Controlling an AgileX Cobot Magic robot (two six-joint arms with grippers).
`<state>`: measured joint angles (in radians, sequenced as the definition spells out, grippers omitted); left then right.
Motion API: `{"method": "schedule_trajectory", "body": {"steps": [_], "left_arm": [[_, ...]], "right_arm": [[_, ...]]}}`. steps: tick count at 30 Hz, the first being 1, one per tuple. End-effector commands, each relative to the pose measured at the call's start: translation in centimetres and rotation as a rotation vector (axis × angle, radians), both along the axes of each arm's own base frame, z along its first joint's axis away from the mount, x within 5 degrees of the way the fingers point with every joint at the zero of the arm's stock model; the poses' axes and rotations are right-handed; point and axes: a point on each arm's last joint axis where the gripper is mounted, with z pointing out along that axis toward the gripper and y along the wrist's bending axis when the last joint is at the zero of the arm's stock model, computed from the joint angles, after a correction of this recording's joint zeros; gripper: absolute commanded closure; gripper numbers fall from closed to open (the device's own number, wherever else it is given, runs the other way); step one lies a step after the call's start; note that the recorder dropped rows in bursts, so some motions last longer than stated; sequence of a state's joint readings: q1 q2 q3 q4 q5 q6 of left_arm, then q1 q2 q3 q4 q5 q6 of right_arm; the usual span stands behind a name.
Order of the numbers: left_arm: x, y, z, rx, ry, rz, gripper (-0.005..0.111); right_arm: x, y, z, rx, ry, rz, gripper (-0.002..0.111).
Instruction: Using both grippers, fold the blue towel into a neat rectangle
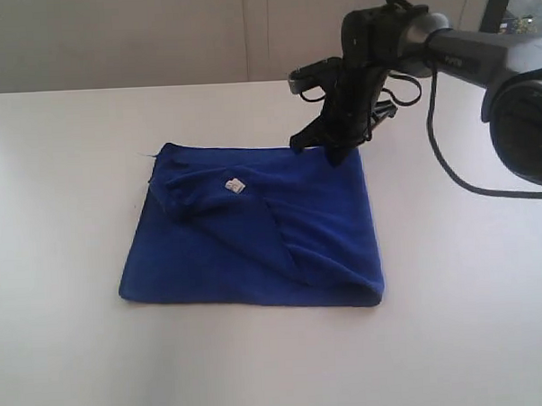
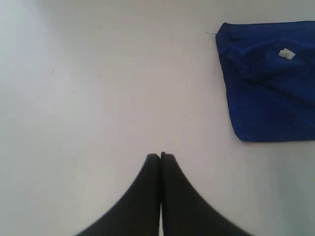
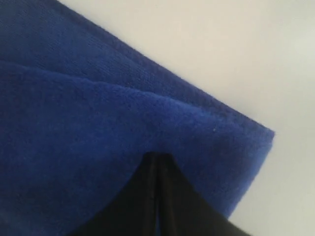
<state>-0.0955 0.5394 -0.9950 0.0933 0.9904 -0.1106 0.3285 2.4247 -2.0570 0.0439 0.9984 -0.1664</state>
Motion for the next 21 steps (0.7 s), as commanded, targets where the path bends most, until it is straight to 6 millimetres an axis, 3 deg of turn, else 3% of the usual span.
{"method": "schedule_trajectory", "body": {"steps": [1,9,16,21], "left_arm": [[-0.2,-0.1,-0.2,-0.005,0.007,-0.006,0.107],[-0.2,-0.1,-0.2,-0.005,0.007,-0.006,0.107],[-0.2,-0.1,-0.2,-0.005,0.007,-0.006,0.107],[-0.2,-0.1,-0.2,-0.005,0.007,-0.006,0.107]], "right_arm": [[0.5,-1.6,-1.4,-0.043,0.013,-0.033,0.108],[-0.3,-5.4,-1.4,-0.227,0.085,-0.231,0.108],[-4.0,-6.6,-3.9,-0.281,0.214,-0.225,0.108],[-6.9,-7.3,-2.9,-0.272,0.215,-0.231,0.108]]}}
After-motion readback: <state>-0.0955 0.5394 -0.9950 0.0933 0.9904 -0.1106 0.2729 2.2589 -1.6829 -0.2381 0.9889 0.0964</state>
